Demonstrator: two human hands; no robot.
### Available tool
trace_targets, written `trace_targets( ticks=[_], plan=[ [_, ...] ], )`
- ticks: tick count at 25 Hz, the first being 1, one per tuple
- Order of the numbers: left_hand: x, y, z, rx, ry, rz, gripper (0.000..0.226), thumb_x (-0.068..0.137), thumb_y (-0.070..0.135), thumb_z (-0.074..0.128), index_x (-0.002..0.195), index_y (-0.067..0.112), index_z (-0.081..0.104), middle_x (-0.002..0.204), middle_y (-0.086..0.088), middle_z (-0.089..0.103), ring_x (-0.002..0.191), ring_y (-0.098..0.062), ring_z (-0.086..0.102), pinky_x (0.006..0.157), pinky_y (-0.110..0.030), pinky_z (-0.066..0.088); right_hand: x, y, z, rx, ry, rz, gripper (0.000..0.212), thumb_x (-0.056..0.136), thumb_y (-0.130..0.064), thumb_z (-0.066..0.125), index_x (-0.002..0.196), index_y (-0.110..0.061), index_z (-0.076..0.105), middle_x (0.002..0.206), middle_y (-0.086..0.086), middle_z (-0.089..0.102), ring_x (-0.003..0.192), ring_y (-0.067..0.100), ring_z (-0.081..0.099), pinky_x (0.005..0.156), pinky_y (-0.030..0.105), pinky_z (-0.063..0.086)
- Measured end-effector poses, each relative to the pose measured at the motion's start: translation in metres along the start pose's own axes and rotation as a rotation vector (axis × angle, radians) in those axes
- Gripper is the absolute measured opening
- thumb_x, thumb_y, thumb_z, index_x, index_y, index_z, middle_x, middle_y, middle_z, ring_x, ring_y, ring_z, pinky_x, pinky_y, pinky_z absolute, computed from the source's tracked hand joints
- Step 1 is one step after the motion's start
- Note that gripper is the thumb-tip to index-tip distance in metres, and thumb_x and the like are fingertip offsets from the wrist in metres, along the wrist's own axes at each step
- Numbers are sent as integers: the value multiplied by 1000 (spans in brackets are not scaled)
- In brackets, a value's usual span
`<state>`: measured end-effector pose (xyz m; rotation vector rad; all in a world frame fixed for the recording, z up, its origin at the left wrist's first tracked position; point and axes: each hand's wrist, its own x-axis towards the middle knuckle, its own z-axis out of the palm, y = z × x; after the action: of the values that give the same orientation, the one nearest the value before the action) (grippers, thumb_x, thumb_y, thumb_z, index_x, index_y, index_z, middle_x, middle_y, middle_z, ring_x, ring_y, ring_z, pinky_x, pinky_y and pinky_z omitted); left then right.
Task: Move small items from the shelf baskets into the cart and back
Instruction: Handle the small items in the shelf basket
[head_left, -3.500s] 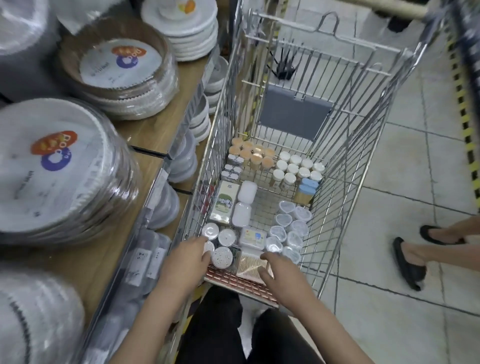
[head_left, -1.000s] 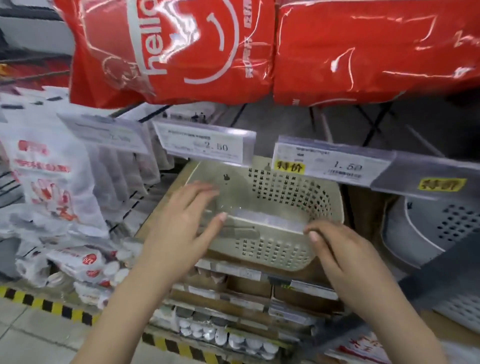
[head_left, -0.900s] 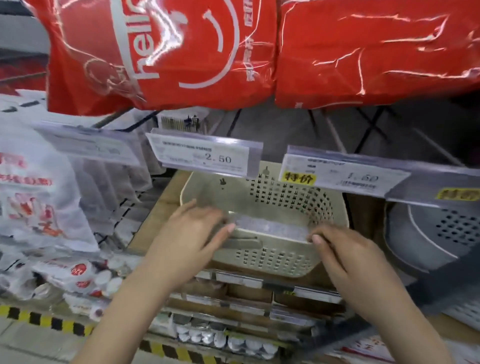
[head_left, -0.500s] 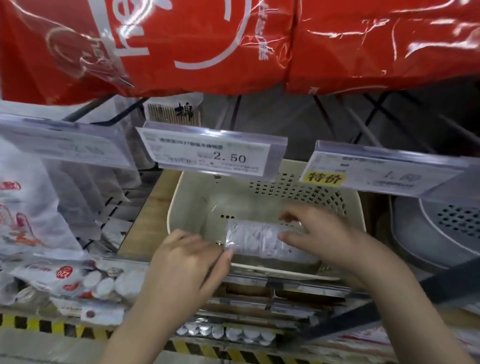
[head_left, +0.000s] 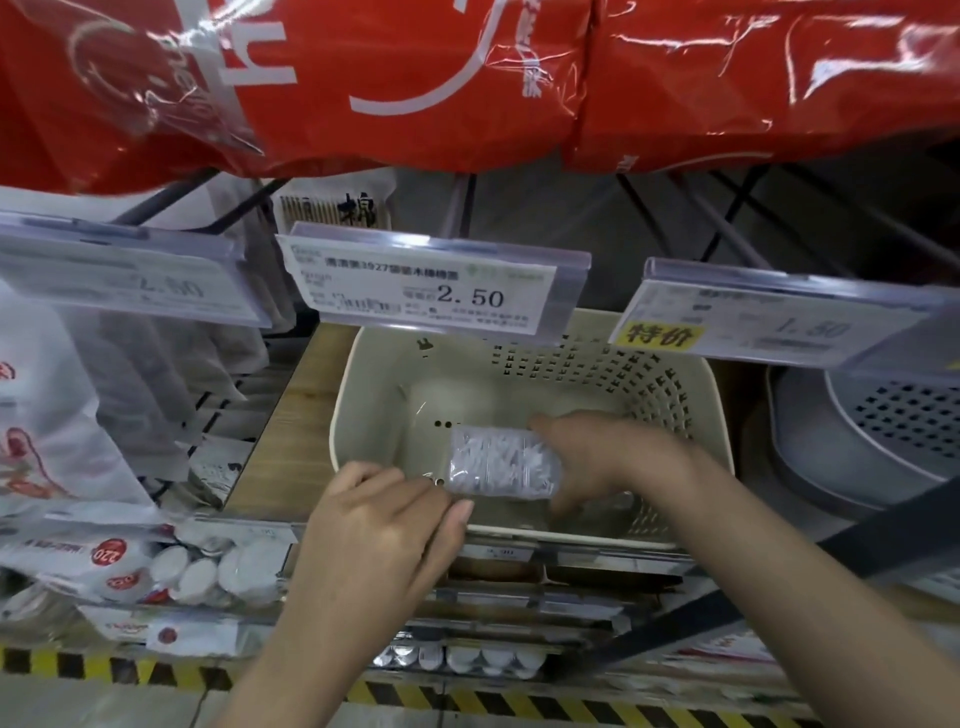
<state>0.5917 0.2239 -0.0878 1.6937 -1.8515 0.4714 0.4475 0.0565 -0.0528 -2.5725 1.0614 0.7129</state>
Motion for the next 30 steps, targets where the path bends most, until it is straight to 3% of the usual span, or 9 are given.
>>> trace_targets(
  ticks=[3, 9, 13, 16, 19, 25, 27, 30],
  plan=[
    [-1, 0, 0, 5, 0, 1, 44, 98, 29, 38, 62, 18, 60, 56, 10, 54, 51, -10, 45, 65, -24, 33, -6, 0, -3, 29, 125, -5, 59, 72, -37, 75, 122, -21, 47, 95, -4, 56, 82, 15, 54, 58, 26, 42],
    [-2, -1, 1, 18, 12, 24, 42, 97, 28, 38, 63, 17, 61, 58, 9, 57, 51, -11, 48, 65, -27, 35, -50, 6, -13, 122, 473, 35, 56, 68, -44, 72, 115, -26, 49, 96, -9, 59, 80, 13, 56, 61, 27, 42],
    [0, -2, 2, 9, 14, 29, 46, 99, 28, 36, 62, 17, 60, 56, 8, 57, 50, -12, 47, 64, -30, 37, -92, 6, -11, 73, 750, 30, 69, 66, -45, 71, 127, -27, 45, 116, -8, 58, 98, 15, 57, 67, 27, 39],
    [6, -4, 2, 10, 20, 40, 44, 97, 27, 39, 60, 17, 59, 54, 6, 56, 48, -13, 47, 62, -30, 37, -111, 6, -1, -30, 894, -10, 74, 60, -44, 76, 125, -22, 50, 110, -4, 63, 97, 13, 56, 72, 24, 38],
    [12, -7, 2, 0, 26, 44, 42, 96, 25, 40, 58, 17, 57, 53, 6, 54, 47, -14, 46, 61, -30, 35, -128, 5, 10, -89, 969, -16, 76, 57, -39, 78, 124, -14, 53, 112, 1, 65, 102, 13, 48, 79, 25, 40],
    [27, -11, -1, -33, 35, 44, 40, 96, 26, 39, 57, 20, 48, 49, 7, 43, 47, -13, 33, 61, -28, 26, -168, -8, 24, -161, 1083, -26, 65, 64, -35, 63, 123, -9, 54, 120, 5, 63, 110, 20, 53, 90, 31, 40],
    [35, -14, -1, -49, 8, 18, 39, 97, 30, 35, 62, 21, 47, 52, 9, 39, 49, -13, 32, 62, -28, 21, -183, -11, 32, -85, 1125, -6, 64, 66, -36, 62, 124, -12, 51, 121, 2, 62, 112, 17, 54, 91, 30, 41],
    [42, -19, 4, -30, -45, 5, 39, 97, 32, 31, 70, 16, 54, 54, 4, 45, 49, -23, 46, 65, -34, 29, -206, -13, 50, 167, 1150, 70, 66, 64, -38, 64, 126, -20, 50, 120, -11, 58, 111, 10, 56, 89, 30, 45]
  ],
)
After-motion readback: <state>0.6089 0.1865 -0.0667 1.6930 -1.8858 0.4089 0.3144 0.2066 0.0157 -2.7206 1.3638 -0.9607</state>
